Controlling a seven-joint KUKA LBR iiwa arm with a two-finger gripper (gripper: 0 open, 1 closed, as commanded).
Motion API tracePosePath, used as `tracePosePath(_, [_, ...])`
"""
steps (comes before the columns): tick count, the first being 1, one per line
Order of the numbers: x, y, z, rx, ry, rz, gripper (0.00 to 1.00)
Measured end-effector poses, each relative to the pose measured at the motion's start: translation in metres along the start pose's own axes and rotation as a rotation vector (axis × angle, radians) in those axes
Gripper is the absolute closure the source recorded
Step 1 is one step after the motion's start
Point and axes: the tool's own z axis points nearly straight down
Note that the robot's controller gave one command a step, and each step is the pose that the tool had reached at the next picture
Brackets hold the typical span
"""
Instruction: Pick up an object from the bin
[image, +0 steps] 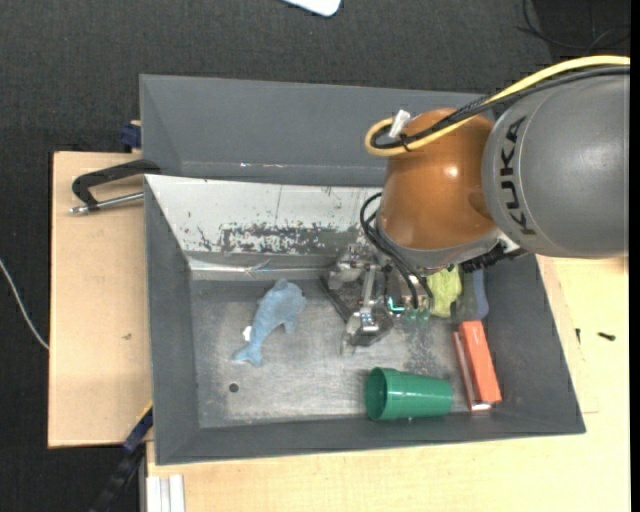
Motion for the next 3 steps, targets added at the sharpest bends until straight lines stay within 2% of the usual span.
tracePosePath(1, [-0.001, 0.0, -0.004, 0.0, -0.007, 0.001, 0.0])
tracePosePath(2, [-0.026, 0.041, -0.019, 0.001, -0.01, -0.082, 0.0])
tracePosePath(3, [-0.037, 0.045, 0.018, -0.003, -0.019, -0.121, 0.0])
